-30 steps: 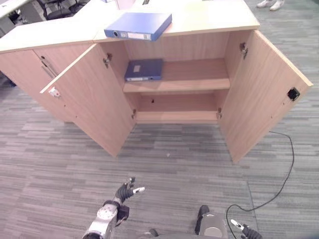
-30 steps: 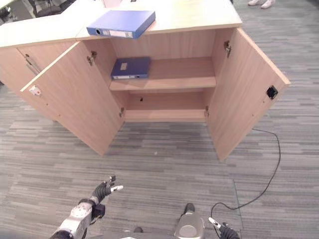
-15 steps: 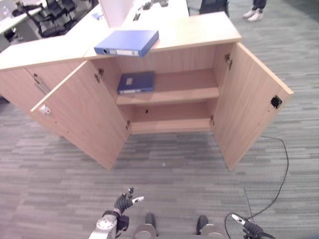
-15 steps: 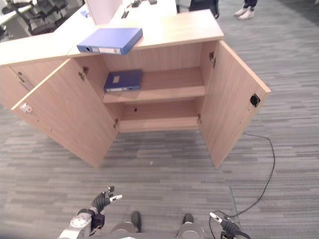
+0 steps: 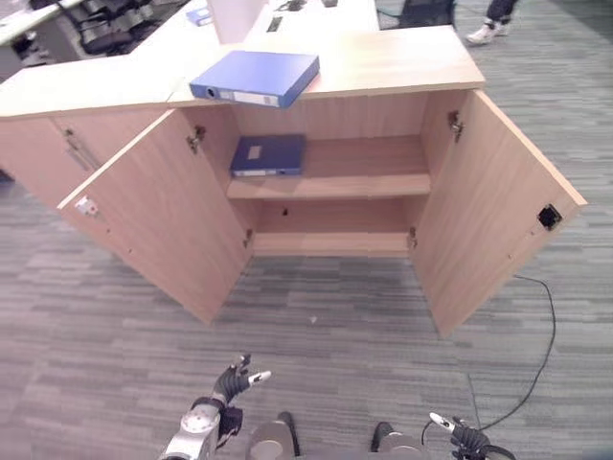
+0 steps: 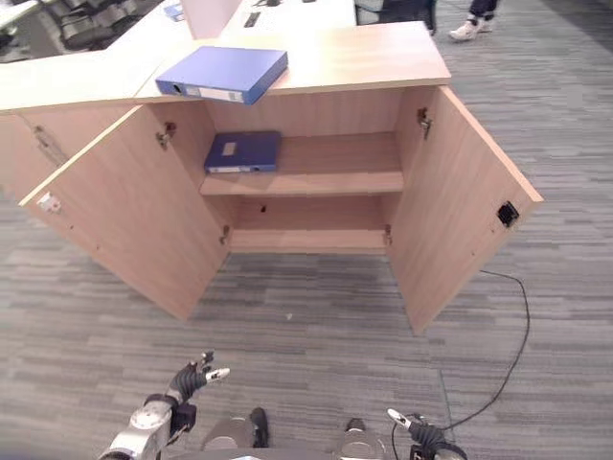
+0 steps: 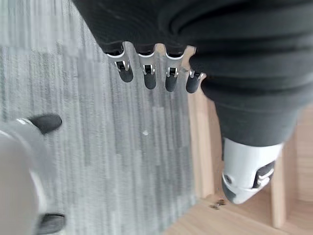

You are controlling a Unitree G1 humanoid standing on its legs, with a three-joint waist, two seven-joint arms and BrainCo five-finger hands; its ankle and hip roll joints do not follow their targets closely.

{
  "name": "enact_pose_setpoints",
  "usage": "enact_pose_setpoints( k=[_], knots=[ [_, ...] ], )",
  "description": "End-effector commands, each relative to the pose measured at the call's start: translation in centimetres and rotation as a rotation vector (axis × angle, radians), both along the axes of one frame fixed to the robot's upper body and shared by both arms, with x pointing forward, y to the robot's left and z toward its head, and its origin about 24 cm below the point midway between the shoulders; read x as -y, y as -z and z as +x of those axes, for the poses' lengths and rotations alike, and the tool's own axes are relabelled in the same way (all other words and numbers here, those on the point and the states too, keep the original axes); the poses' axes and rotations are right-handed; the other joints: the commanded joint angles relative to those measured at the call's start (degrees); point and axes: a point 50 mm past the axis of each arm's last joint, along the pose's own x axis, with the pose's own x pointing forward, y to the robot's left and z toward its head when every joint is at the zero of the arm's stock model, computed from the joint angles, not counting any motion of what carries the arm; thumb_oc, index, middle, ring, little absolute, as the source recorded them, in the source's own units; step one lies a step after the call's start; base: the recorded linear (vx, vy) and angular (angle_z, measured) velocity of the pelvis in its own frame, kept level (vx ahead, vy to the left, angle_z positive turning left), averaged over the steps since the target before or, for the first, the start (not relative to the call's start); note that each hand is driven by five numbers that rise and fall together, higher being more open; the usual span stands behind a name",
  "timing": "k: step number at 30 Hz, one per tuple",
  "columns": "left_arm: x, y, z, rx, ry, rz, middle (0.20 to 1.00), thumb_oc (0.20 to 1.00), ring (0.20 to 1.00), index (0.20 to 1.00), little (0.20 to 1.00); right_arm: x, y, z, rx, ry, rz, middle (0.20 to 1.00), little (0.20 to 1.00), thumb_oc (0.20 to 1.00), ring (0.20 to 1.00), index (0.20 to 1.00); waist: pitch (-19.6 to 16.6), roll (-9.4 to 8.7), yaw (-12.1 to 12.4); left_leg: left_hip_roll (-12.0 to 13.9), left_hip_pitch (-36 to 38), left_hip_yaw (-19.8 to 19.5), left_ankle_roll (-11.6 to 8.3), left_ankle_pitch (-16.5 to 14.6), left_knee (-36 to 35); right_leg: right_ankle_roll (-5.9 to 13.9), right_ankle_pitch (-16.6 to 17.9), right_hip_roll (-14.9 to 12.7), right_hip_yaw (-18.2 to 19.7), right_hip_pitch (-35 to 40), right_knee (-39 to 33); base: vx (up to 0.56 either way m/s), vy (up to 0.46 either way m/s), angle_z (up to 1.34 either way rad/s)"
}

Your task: Put the empty folder in the office cabinet

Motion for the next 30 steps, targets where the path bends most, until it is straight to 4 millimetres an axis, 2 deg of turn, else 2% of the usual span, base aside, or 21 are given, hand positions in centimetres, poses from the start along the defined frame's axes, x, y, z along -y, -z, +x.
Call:
enact_pose_setpoints(
  k=[1, 5, 6, 8, 9, 11, 14, 15, 16, 17, 18, 20, 21, 22, 23, 25, 27, 28, 29, 30],
  knots=[
    [-1.0, -1.4, 1.7, 0.089, -0.006, 0.032, 1.0, 1.0, 1.0, 1.0, 1.0, 0.4, -0.2, 0.4, 0.015, -0.005, -0.018, 1.0, 1.0, 1.0, 1.0, 1.0, 0.4, 0.73, 0.9, 2.7, -4.2, -1.2, 1.67, 1.5, -6.5, 1.84, -5.0, 1.9, 4.0, 2.6, 1.4, 0.29, 0.057, 0.26],
    [-2.2, -1.3, 1.5, 0.077, -0.054, 0.062, 1.0, 1.0, 1.0, 1.0, 1.0, -0.2, -0.2, 1.0, 0.031, -0.024, -0.004, 1.0, 1.0, 1.0, 1.0, 1.0, 2.0, -0.29, 3.4, 3.7, -10.6, 0.1, 2.58, 3.5, -10.6, 1.09, -10.1, 4.0, 7.8, 4.3, 8.1, 0.47, 0.04, -0.17],
    [-2.7, -0.9, 0.9, 0.051, -0.081, 0.073, 1.0, 1.0, 1.0, 1.0, 1.0, -0.6, -0.1, 1.2, 0.035, -0.04, 0.005, 1.0, 1.0, 1.0, 1.0, 1.0, 1.9, -0.7, 4.5, 4.3, -12.4, -0.1, 2.74, 4.2, -10.7, 1.31, -12.0, 5.1, 10.1, 5.7, 8.8, 0.69, 0.093, -1.01],
    [-3.1, -0.4, -0.1, 0.015, -0.103, 0.073, 1.0, 1.0, 1.0, 1.0, 1.0, -1.3, 0.1, 1.4, 0.027, -0.073, 0.019, 1.0, 1.0, 1.0, 1.0, 1.0, 0.5, -1.28, 5.9, 3.7, -11.8, -2.2, 3.17, 4.1, -10.8, 1.48, -13.9, 6.2, 13.1, 7.1, 9.2, 0.67, 0.122, -1.12],
    [-3.2, -0.3, -0.1, 0.003, -0.091, 0.082, 1.0, 1.0, 1.0, 1.0, 1.0, -1.8, 0.2, 1.6, 0.029, -0.085, 0.031, 1.0, 1.0, 1.0, 1.0, 1.0, 0.1, -1.59, 6.5, 3.3, -11.5, -3.8, 3.19, 5.9, -10.3, 1.83, -14.9, 6.5, 14.3, 8.4, 9.1, 0.52, 0.141, -1.0],
    [-3.2, -0.2, -0.1, -0.003, -0.082, 0.087, 1.0, 1.0, 1.0, 1.0, 1.0, -2.2, 0.2, 1.9, 0.035, -0.087, 0.039, 1.0, 1.0, 1.0, 1.0, 1.0, -0.2, -2.28, 6.7, 3.0, -11.6, -3.5, 3.32, 6.2, -9.9, 2.34, -14.9, 6.2, 14.7, 9.3, 8.6, 0.37, 0.138, -0.27],
    [-3.1, -0.1, -0.2, -0.009, -0.053, 0.096, 1.0, 1.0, 1.0, 1.0, 1.0, -3.3, 0.5, 2.0, 0.036, -0.1, 0.071, 1.0, 1.0, 1.0, 1.0, 1.0, -2.3, -3.61, 6.5, 1.8, -11.0, -1.5, 4.5, 7.2, -8.3, 4.35, -12.5, 4.5, 15.8, 8.5, 9.9, 0.32, 0.184, -0.05],
    [-3.1, -0.1, -0.2, -0.009, -0.053, 0.096, 1.0, 1.0, 1.0, 1.0, 1.0, -3.3, 0.5, 2.0, 0.036, -0.1, 0.071, 1.0, 1.0, 1.0, 1.0, 1.0, -2.3, -3.69, 6.6, 1.7, -11.0, -1.4, 4.52, 7.2, -8.3, 4.39, -12.5, 4.4, 15.8, 8.4, 9.9, 0.21, 0.122, -0.28],
    [-3.1, -0.2, -0.1, -0.003, -0.048, 0.097, 1.0, 1.0, 1.0, 1.0, 1.0, -3.6, 0.6, 2.0, 0.034, -0.117, 0.078, 1.0, 1.0, 1.0, 1.0, 1.0, -2.7, -4.02, 6.6, 1.2, -10.8, -1.1, 4.89, 6.9, -8.2, 5.1, -11.3, 4.0, 16.1, 8.0, 10.2, 0.29, 0.172, -0.19],
    [-3.0, -0.3, 0.0, 0.001, -0.037, 0.104, 1.0, 1.0, 1.0, 1.0, 1.0, -4.1, 0.6, 2.2, 0.03, -0.151, 0.084, 1.0, 1.0, 1.0, 1.0, 1.0, -3.5, -4.97, 6.9, -0.3, -10.3, -0.5, 6.01, 5.7, -8.2, 6.85, -7.9, 3.0, 16.6, 6.8, 11.3, 0.29, 0.174, -0.31],
    [-3.0, -0.3, 0.0, 0.001, -0.037, 0.104, 1.0, 1.0, 1.0, 1.0, 1.0, -4.1, 0.6, 2.2, 0.03, -0.151, 0.084, 1.0, 1.0, 1.0, 1.0, 1.0, -3.6, -5.03, 6.9, -0.4, -10.3, -0.5, 6.05, 5.7, -8.2, 6.9, -7.9, 2.9, 16.6, 6.7, 11.3, 0.3, 0.18, -0.32],
    [-3.1, -0.3, 0.0, 0.003, -0.037, 0.107, 1.0, 1.0, 1.0, 1.0, 1.0, -4.4, 0.6, 2.5, 0.032, -0.173, 0.083, 1.0, 1.0, 1.0, 1.0, 1.0, -4.1, -5.88, 7.2, -2.0, -9.2, 0.4, 7.34, 4.1, -8.7, 8.94, -2.8, 1.8, 17.2, 5.2, 14.1, 0.26, 0.19, -0.13],
    [-3.1, -0.4, 0.2, 0.009, -0.035, 0.105, 1.0, 1.0, 1.0, 1.0, 1.0, -4.4, 0.6, 2.9, 0.037, -0.178, 0.085, 1.0, 1.0, 1.0, 1.0, 1.0, -4.1, -5.99, 7.2, -3.3, -8.0, 1.2, 8.32, 2.8, -9.4, 11.09, 2.0, 1.3, 16.8, 3.0, 17.9, 0.22, 0.183, -0.27],
    [-3.1, -0.4, 0.2, 0.009, -0.035, 0.105, 1.0, 1.0, 1.0, 1.0, 1.0, -4.4, 0.6, 2.9, 0.037, -0.178, 0.085, 1.0, 1.0, 1.0, 1.0, 1.0, -4.1, -6.04, 7.2, -3.3, -7.9, 1.3, 8.37, 2.8, -9.4, 11.16, 2.0, 1.2, 16.8, 2.9, 17.9, 0.21, 0.187, -0.31],
    [-3.0, -0.5, 0.3, 0.016, -0.032, 0.102, 1.0, 1.0, 1.0, 1.0, 1.0, -4.4, 0.4, 3.3, 0.047, -0.181, 0.083, 1.0, 1.0, 1.0, 1.0, 1.0, -4.1, -5.91, 7.3, -3.9, -7.0, 1.7, 9.03, 1.9, -9.9, 12.39, 5.0, 0.8, 16.1, 1.5, 21.0, 0.13, 0.122, -0.1],
    [-3.0, -0.6, 0.4, 0.024, -0.033, 0.101, 1.0, 1.0, 1.0, 1.0, 1.0, -4.7, 0.3, 3.9, 0.066, -0.19, 0.087, 1.0, 1.0, 1.0, 1.0, 1.0, -3.8, -4.85, 7.3, -4.1, -4.7, 2.4, 9.84, 0.4, -10.9, 12.58, 9.7, 0.5, 12.7, -1.2, 27.4, 0.19, 0.158, 0.01],
    [-2.9, -0.6, 0.3, 0.02, -0.026, 0.104, 1.0, 1.0, 1.0, 1.0, 1.0, -4.8, 0.2, 4.4, 0.079, -0.194, 0.09, 1.0, 1.0, 1.0, 1.0, 1.0, -3.2, -3.02, 7.4, -4.3, -2.0, 2.1, 11.17, -0.9, -11.8, 12.58, 14.2, 0.2, 9.1, -4.0, 35.5, 0.2, 0.182, -0.21],
    [-2.9, -0.6, 0.3, 0.016, -0.021, 0.108, 1.0, 1.0, 1.0, 1.0, 1.0, -4.8, 0.1, 4.4, 0.082, -0.193, 0.091, 1.0, 1.0, 1.0, 1.0, 1.0, -3.0, -2.22, 7.3, -4.3, -0.8, 2.0, 11.59, -1.5, -12.1, 12.58, 14.8, 0.9, 8.9, -5.0, 37.9, 0.27, 0.207, -0.14],
    [-2.9, -0.3, -0.1, 0.002, -0.031, 0.106, 1.0, 1.0, 1.0, 1.0, 1.0, -4.9, 0.1, 4.4, 0.084, -0.194, 0.092, 1.0, 1.0, 1.0, 1.0, 1.0, -2.5, -1.2, 6.9, -4.7, 1.6, 1.4, 11.9, -2.6, -12.8, 12.58, 15.3, 0.3, 8.6, -8.5, 40.9, 0.21, 0.135, -0.05],
    [-3.0, -0.3, -0.1, 0.002, -0.031, 0.106, 1.0, 1.0, 1.0, 1.0, 1.0, -4.9, 0.2, 4.4, 0.084, -0.194, 0.092, 1.0, 1.0, 1.0, 1.0, 1.0, -2.5, -1.25, 6.9, -4.7, 1.6, 1.4, 11.91, -2.6, -12.8, 12.58, 15.2, 0.2, 8.6, -8.5, 41.0, 0.3, 0.114, 0.02]
  ],
)
